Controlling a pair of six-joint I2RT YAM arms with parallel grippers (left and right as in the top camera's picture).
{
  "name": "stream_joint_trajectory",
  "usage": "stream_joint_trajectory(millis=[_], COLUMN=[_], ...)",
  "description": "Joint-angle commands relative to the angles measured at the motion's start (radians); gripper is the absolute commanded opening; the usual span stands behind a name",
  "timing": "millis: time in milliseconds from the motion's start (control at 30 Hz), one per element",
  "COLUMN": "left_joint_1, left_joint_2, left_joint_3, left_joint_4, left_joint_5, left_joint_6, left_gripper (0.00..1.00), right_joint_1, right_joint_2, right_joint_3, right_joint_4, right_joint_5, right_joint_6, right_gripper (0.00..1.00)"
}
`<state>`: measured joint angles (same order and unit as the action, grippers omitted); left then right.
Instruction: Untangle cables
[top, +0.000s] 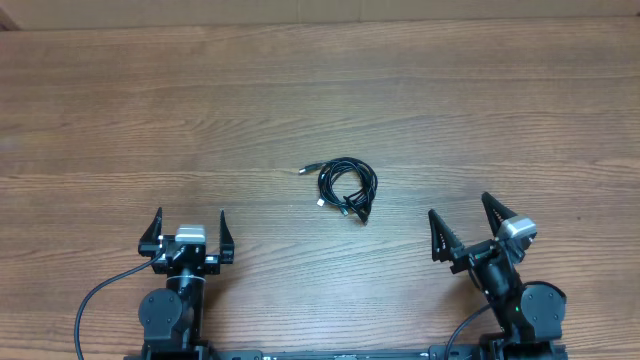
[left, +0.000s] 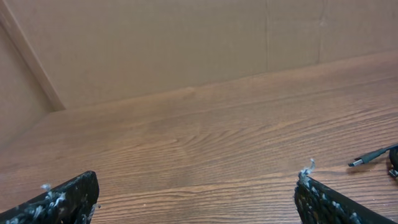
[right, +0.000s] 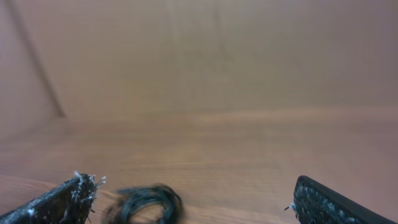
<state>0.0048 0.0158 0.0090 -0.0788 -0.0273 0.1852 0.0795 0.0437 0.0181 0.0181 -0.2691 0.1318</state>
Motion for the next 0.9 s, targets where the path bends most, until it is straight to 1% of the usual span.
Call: stream_joint_trajectory(millis=[0, 100, 167, 333, 400, 433, 600, 733, 767, 800, 833, 867], left_joint_1=[0.006, 0.006, 0.006, 0.006, 0.006, 0.006, 0.006, 0.006, 0.006, 0.006, 0.006, 0.006], left_joint_2=[-0.011, -0.011, -0.011, -0.011, -0.011, -0.011, -0.011, -0.011, -0.011, -0.011, -0.011, -0.011], left_joint_3=[-0.004, -0.004, -0.004, -0.004, -0.004, -0.004, -0.004, -0.004, -0.004, -0.004, -0.004, -0.004], left_joint_4=[0.001, 0.001, 0.001, 0.001, 0.001, 0.001, 0.001, 0.001, 0.001, 0.001, 0.001, 0.001], left_joint_5=[0.001, 0.001, 0.001, 0.001, 0.001, 0.001, 0.001, 0.001, 0.001, 0.001, 0.001, 0.001], left_joint_6=[-0.014, -0.014, -0.014, -0.014, -0.014, -0.014, -0.014, -0.014, -0.014, -0.014, -0.014, -0.014], left_gripper=[1.00, 1.00, 1.00, 1.00, 1.00, 1.00, 1.00, 1.00, 1.00, 1.00, 1.00, 1.00], right_joint_1=[0.005, 0.005, 0.008, 0.024, 0.040, 0.055, 0.142, 0.250, 0.292, 0.305, 0.343, 0.355], right_joint_2=[0.009, 0.072, 0.154, 0.449, 0.589, 0.671, 0.999, 1.239, 1.312, 1.334, 1.410, 1.445], right_joint_3=[0.010, 0.101, 0.178, 0.482, 0.630, 0.715, 1.014, 1.155, 1.167, 1.167, 1.167, 1.167], right_joint_4=[0.008, -0.160, -0.237, -0.439, -0.555, -0.622, -0.859, -0.953, -0.946, -0.938, -0.925, -0.921], right_joint_5=[-0.125, -0.122, -0.127, -0.198, -0.204, -0.204, -0.203, -0.204, -0.206, -0.207, -0.190, -0.178], right_joint_6=[-0.049, -0.055, -0.054, -0.054, -0.055, -0.055, -0.056, -0.059, -0.058, -0.058, -0.059, -0.059], right_gripper=[1.00, 1.00, 1.00, 1.00, 1.00, 1.00, 1.00, 1.00, 1.00, 1.00, 1.00, 1.00])
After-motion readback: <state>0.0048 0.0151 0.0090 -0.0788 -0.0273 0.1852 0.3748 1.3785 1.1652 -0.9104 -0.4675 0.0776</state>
